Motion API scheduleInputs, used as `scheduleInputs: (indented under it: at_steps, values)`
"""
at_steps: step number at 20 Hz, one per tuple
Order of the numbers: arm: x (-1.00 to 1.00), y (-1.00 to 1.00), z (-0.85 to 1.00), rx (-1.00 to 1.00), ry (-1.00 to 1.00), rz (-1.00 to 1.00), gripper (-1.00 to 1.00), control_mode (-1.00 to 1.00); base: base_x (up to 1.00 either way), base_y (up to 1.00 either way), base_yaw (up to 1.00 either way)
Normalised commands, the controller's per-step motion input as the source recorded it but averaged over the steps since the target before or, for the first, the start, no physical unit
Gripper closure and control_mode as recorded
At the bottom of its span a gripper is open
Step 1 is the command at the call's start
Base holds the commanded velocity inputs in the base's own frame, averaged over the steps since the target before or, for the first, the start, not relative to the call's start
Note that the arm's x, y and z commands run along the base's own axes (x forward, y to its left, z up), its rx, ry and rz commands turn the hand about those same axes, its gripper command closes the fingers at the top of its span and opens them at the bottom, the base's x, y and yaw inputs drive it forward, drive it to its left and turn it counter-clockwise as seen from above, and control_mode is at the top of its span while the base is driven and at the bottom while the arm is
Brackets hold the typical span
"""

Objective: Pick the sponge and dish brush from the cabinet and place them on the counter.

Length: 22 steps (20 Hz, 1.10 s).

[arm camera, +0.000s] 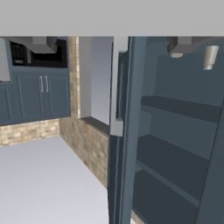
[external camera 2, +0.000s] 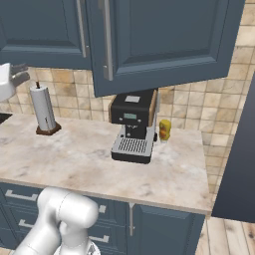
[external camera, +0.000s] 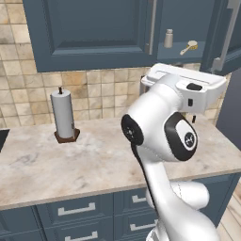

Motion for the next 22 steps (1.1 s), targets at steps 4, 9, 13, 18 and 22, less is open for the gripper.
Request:
scheduleInputs:
  at_steps: [4, 9, 13, 18, 22]
  values:
    - [0.40, 0.00, 0.00, 0.01, 0.02, -0.01, -1.00, -1.00, 0.00, 0.00, 0.00]
    - [0.34, -0.04, 0.00, 0.04, 0.04, 0.00, -1.00, -1.00, 0.00, 0.00, 0.00]
    - [0.31, -0.05, 0.00, 0.05, 0.02, 0.00, -1.00, -1.00, 0.00, 0.00, 0.00]
    - [0.33, -0.09, 0.00, 0.03, 0.00, 0.00, -1.00, -1.00, 0.00, 0.00, 0.00]
    - [0.33, -0.22, -0.03, 0.00, 0.00, 0.00, -1.00, -1.00, 0.00, 0.00, 0.00]
